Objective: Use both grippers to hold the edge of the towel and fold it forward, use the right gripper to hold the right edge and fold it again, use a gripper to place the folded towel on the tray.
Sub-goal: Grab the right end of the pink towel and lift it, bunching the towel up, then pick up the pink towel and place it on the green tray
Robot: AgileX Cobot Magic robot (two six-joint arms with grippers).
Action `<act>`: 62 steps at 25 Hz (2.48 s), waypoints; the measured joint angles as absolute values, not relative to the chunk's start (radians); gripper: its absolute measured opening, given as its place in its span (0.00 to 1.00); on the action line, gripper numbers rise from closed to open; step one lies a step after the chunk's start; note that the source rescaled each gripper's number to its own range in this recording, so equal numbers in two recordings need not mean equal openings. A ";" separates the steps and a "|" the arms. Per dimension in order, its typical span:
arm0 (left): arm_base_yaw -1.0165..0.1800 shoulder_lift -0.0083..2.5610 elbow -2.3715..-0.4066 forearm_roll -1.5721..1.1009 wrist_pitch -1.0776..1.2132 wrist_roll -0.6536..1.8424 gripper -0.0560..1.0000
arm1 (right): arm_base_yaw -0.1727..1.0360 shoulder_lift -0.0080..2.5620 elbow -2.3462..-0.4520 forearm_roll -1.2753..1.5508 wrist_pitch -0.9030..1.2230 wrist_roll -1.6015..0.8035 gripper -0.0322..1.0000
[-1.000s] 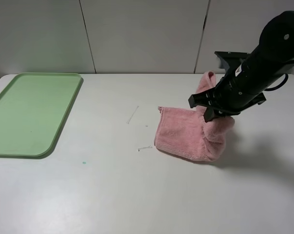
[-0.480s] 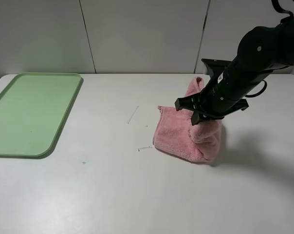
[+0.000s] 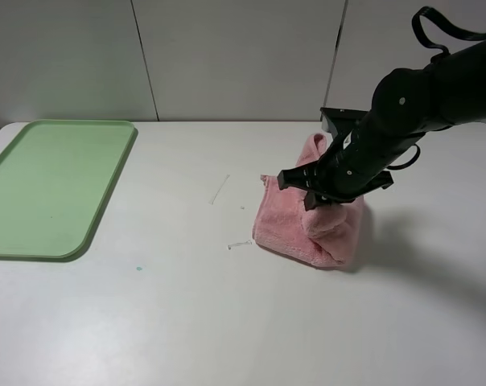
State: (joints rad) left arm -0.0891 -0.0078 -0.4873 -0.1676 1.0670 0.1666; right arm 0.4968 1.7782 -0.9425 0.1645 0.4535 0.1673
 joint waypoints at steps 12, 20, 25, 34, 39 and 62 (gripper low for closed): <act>-0.089 -0.008 -0.487 -0.168 1.067 0.167 1.00 | 0.523 1.779 -0.943 0.164 0.401 0.167 0.14; -0.089 -0.008 -0.487 -0.168 1.067 0.167 1.00 | 0.534 1.776 -0.943 0.179 0.344 0.167 0.95; -0.089 -0.008 -0.487 -0.168 1.067 0.167 1.00 | 0.534 1.763 -0.943 0.184 0.321 0.167 1.00; -0.089 -0.008 -0.487 -0.168 1.067 0.167 1.00 | 0.534 1.755 -0.943 0.201 0.321 0.167 1.00; -0.089 -0.008 -0.487 -0.168 1.067 0.167 1.00 | 0.534 1.695 -0.943 0.201 0.325 0.167 1.00; -0.089 -0.008 -0.487 -0.168 1.067 0.167 1.00 | 0.534 1.361 -0.943 -0.138 0.824 0.167 1.00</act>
